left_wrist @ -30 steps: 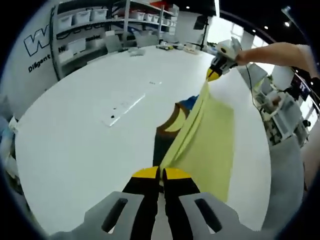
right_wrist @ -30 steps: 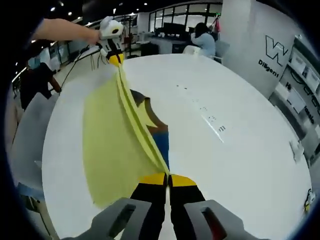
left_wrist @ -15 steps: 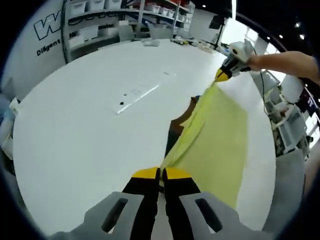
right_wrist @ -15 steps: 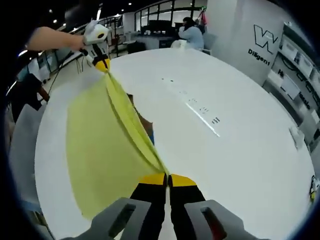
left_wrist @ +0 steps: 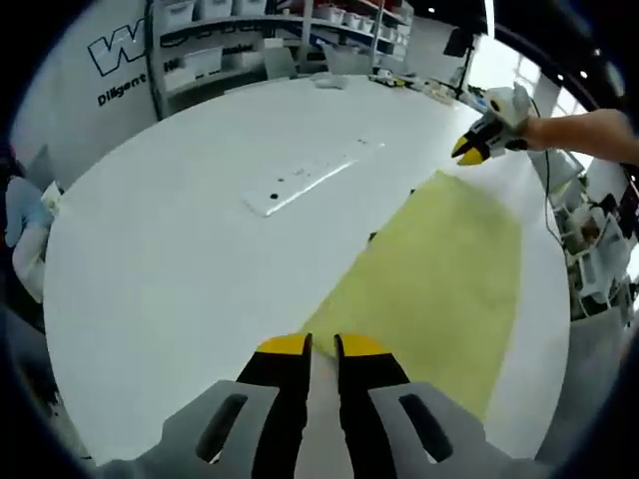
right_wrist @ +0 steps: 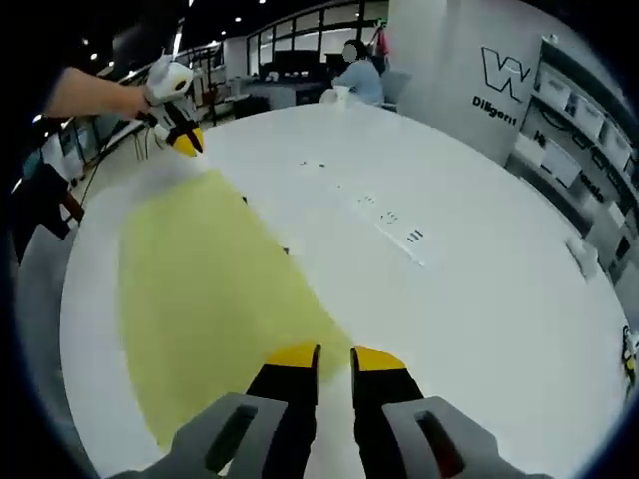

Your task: Fold the garment on the visible template until the final outline fits inside the template.

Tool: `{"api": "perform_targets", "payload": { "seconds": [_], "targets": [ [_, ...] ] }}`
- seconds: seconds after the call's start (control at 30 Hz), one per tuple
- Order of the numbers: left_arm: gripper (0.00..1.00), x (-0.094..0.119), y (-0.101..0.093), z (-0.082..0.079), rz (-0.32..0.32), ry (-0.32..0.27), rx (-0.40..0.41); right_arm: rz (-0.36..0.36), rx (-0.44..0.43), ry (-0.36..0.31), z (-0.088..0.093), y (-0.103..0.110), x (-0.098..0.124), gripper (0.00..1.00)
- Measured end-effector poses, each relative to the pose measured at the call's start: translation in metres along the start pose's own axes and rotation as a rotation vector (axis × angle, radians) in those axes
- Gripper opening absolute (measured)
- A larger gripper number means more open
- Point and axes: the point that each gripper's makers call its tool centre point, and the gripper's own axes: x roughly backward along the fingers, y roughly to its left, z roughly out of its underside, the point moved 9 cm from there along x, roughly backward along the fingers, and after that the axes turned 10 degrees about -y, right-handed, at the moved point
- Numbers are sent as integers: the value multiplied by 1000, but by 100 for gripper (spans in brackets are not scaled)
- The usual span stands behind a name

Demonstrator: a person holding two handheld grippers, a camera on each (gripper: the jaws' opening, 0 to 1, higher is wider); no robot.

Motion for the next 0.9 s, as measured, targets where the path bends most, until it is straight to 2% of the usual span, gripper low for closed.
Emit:
{"api": "perform_targets", "payload": {
  "seconds": [0.17, 0.43, 0.57, 0.67, 0.7, 0.9],
  "targets": [
    [9, 10, -16, 8, 16, -15, 16, -33, -25, -35, 6, 12, 11, 8],
    [16, 25, -45, 28, 36, -44, 46, -85, -48, -85, 18, 38, 27, 11],
    [21, 35, -59, 47, 40, -54, 70, -101, -41, -92, 31, 50, 35, 13],
    [21, 40, -68, 60, 43, -65, 87, -106, -52, -117, 40, 63, 43, 13],
    [21, 40, -66, 66, 45, -72, 93, -105, -50, -116, 44, 66, 44, 14],
    [23, 48, -82, 84, 44, -88, 101, -90, -73, -140, 64, 90, 56, 19]
  ]
}}
